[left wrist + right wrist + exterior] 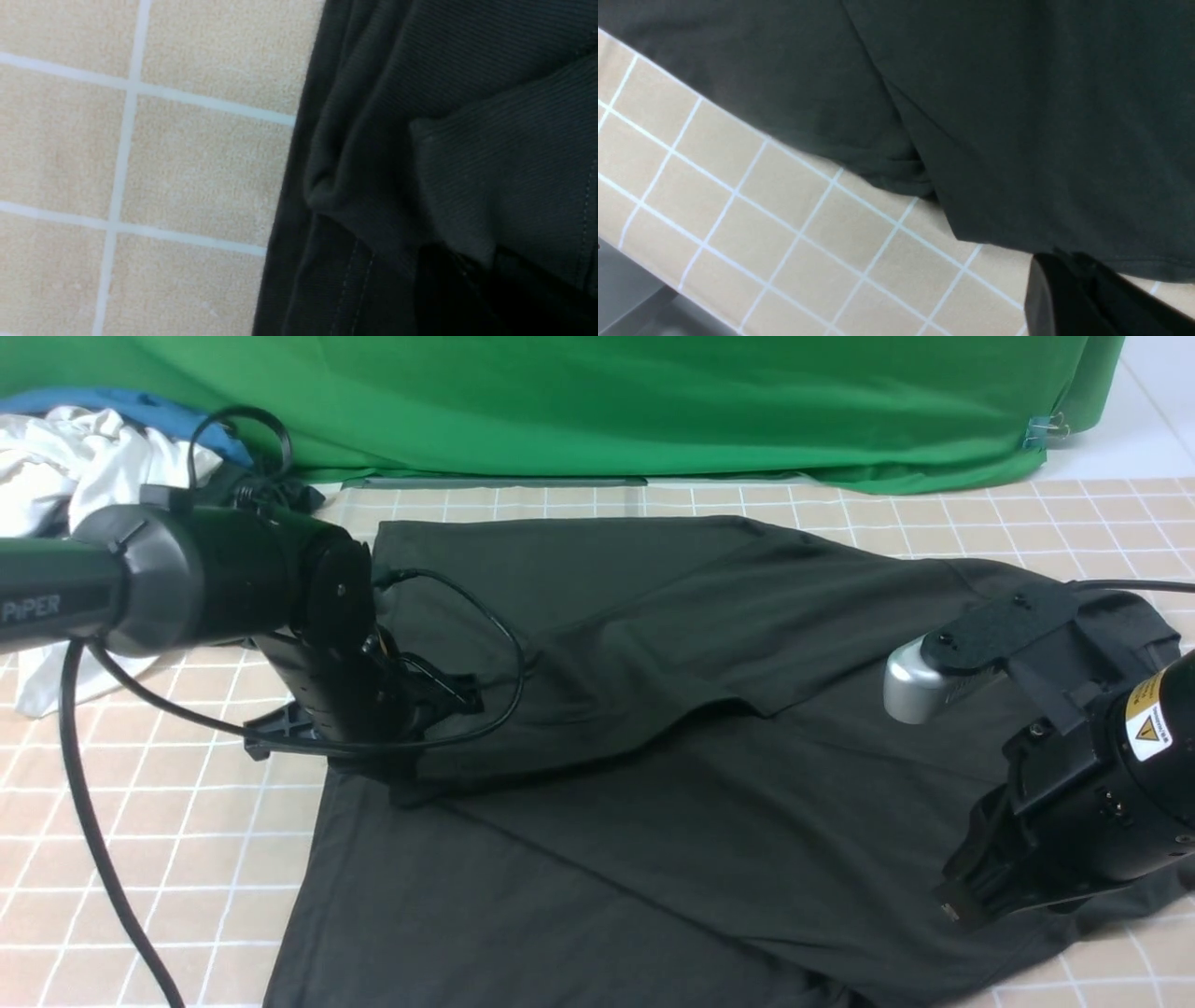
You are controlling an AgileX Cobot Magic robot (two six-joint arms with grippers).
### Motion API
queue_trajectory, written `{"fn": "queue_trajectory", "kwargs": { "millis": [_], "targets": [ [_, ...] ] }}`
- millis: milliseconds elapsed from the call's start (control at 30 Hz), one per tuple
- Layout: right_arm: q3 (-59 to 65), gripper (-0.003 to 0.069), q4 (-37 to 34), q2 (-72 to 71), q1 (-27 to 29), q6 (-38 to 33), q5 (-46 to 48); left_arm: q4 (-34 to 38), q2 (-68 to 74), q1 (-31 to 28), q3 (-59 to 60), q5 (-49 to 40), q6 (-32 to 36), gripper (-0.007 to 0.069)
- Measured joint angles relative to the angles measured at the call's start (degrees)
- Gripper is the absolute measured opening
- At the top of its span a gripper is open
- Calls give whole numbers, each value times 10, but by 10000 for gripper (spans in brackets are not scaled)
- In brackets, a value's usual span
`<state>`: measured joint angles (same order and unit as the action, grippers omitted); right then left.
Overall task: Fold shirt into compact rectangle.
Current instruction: 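Grasp the near edge of the shirt at its hem and shoulder corners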
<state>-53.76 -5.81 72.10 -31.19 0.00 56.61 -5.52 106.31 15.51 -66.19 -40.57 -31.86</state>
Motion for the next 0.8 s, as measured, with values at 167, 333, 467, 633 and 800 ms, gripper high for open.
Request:
{"fn": "queue_trajectory", "kwargs": {
  "millis": [167, 333, 467, 633, 800],
  "targets": [
    [0, 49, 0, 0, 0, 0, -2, -5, -30, 0, -1, -35, 10, 31],
    [0, 51, 0, 0, 0, 0, -9, -29, -76, 0, -1, -38, 11, 31],
    [0, 54, 0, 0, 0, 0, -9, -62, -82, -2, -1, -38, -5, 31],
    [0, 60, 0, 0, 0, 0, -9, -70, -82, -29, -1, -43, -33, 32],
    [0, 72, 0, 0, 0, 0, -9, -64, -82, -35, -1, -68, -21, 74]
  ]
}}
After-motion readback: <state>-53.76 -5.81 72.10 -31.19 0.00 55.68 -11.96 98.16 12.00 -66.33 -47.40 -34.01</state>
